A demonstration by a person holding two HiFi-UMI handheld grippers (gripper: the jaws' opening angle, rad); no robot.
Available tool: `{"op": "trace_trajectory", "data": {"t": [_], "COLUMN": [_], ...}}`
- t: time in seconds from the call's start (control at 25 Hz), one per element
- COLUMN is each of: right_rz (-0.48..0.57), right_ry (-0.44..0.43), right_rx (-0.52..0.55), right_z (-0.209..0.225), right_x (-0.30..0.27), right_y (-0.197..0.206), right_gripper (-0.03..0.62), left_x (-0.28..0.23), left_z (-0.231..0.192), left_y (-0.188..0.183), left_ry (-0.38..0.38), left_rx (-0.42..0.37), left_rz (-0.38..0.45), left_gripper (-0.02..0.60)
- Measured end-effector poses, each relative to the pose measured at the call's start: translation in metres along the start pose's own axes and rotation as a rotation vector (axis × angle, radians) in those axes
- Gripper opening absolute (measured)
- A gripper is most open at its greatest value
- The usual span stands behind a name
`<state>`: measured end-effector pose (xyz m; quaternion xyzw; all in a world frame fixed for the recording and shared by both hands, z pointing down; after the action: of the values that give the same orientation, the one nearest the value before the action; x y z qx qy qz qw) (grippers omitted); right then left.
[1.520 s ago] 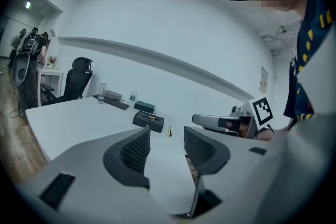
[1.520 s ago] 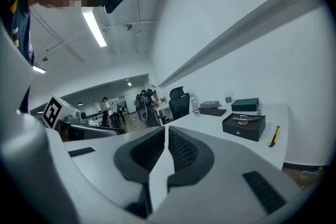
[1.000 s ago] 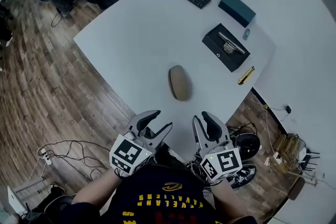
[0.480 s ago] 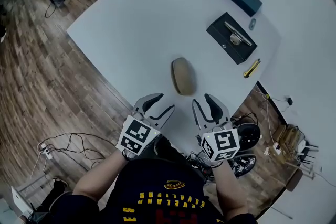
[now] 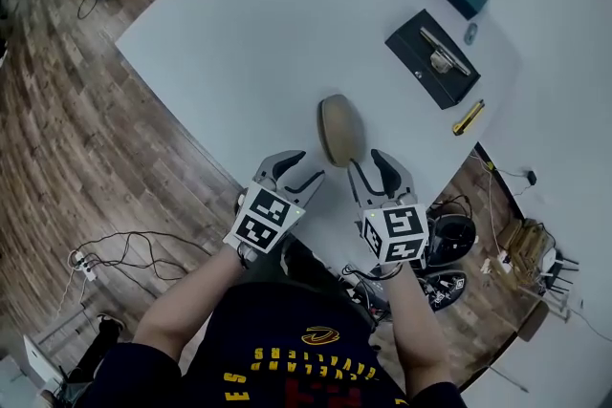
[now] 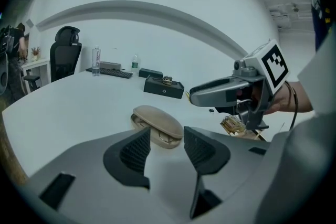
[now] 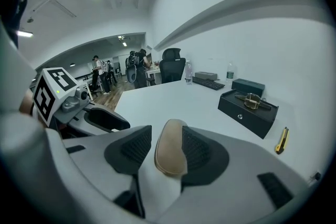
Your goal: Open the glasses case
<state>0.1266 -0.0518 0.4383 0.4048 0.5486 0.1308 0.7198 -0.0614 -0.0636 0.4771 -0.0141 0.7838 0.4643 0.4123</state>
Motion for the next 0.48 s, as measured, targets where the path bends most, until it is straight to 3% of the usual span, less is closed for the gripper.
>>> {"op": "trace_trajectory", "data": {"t": [0.48], "right_rz": [-0.098], "right_ry": [-0.002], "right_rx": [-0.012], "right_z": [0.007], "right_x": [-0.045], "right_y": [0.008], "right_gripper": [0.212], "left_x": [-0.043], "left_z": [-0.023], "left_y": [0.013], "left_ry": [0.032], "left_rx": [0.093], "left_rz": [-0.064], "left_gripper": [0.213]}}
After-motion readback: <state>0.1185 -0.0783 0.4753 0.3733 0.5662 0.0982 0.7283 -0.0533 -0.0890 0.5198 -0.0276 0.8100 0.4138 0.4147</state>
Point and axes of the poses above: the fingertips, and each gripper's own axes: x backward along the fingers, z to its right, y out of its underside, the point moved 10 cm from there along x, backward along the fingers, and after that the axes turned 9 degrees about -z, right-handed, at the moved point
